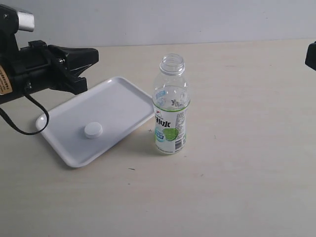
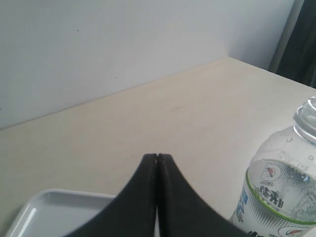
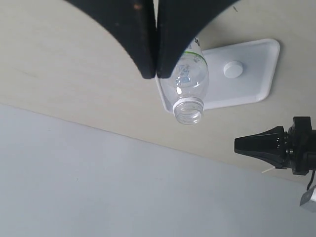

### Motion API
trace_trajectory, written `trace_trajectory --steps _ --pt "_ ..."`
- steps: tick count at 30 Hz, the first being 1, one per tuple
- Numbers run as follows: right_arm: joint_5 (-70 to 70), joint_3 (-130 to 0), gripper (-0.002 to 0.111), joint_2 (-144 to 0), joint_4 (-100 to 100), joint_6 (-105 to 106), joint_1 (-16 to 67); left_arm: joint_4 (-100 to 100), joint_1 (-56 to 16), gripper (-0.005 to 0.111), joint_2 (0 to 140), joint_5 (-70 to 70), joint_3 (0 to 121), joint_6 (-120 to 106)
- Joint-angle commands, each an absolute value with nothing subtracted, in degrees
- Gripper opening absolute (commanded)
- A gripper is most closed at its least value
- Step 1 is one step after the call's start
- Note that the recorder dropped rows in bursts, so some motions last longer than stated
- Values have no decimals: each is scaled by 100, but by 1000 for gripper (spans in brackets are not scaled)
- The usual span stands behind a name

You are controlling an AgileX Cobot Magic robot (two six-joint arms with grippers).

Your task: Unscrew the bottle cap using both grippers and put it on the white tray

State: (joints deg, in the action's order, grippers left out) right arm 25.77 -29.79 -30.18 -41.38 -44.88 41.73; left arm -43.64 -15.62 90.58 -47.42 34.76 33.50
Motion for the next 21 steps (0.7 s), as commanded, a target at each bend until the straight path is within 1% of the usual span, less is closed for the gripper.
trace_trajectory --steps 1,16,21 --pt "2493 -2954 0 -3011 -4196 -4517 4152 -4333 -1599 0 9012 -4637 3485 3317" --pt "2422 -2954 0 -3011 -4196 -4517 4152 -4653 -1599 0 9012 -4637 3485 3317" --pt "2378 -2954 0 -3011 -4196 -4517 4152 -4794 -1599 0 8892 -4365 3485 3034"
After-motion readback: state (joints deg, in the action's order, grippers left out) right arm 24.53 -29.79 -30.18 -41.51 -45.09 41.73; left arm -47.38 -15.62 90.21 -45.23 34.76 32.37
